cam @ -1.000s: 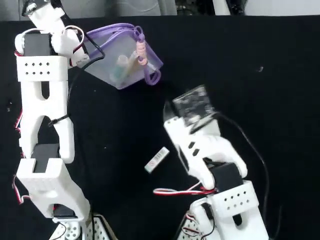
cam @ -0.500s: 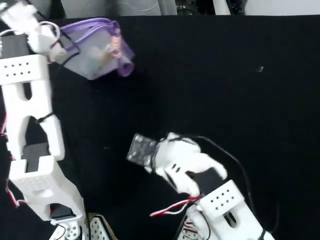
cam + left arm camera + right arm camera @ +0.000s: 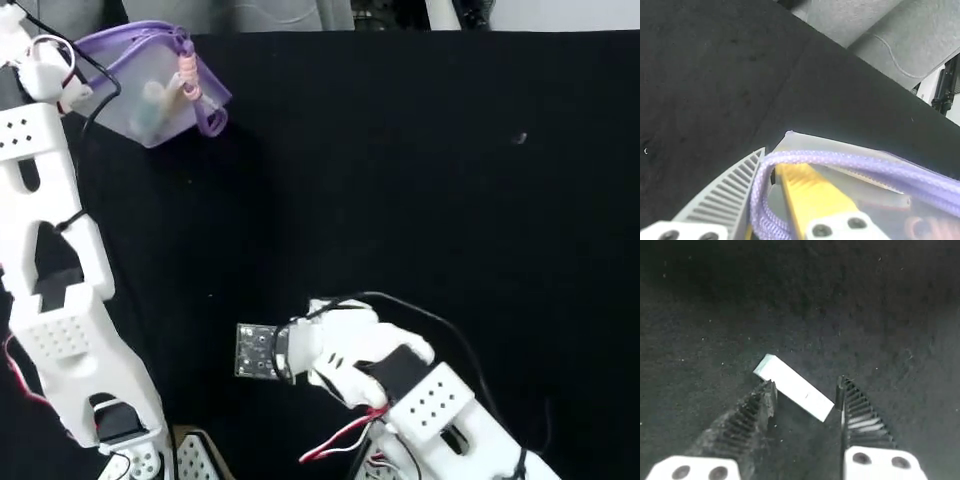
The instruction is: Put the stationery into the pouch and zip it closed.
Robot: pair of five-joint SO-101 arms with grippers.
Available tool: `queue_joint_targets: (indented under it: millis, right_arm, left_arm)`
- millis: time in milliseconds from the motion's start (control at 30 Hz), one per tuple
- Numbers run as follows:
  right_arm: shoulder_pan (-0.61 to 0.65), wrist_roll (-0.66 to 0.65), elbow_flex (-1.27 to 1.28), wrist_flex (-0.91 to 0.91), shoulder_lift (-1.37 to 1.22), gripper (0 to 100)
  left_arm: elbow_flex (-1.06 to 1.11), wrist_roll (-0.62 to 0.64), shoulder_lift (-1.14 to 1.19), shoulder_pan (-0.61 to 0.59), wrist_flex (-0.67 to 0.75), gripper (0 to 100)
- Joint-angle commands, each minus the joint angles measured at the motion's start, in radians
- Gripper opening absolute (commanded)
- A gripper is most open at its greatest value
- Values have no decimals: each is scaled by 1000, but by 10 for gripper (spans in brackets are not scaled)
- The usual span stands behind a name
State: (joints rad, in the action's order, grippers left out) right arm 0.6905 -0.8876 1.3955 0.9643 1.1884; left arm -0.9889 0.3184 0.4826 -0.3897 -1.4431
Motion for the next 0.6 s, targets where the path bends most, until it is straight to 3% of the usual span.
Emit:
queue_joint_targets:
  millis: [0,267,567]
  right_arm:
    - [8,-14,-84,-51,-148,194]
    - [6,-25,-306,-121,-593,194]
    - [-103,-206,-473,-29,-865,194]
  left_arm:
    - [-91,-12,68,-2,-44,29]
    - [-231,-12,143,30,-141,29]
    - [-243,-11,155,41,-141,29]
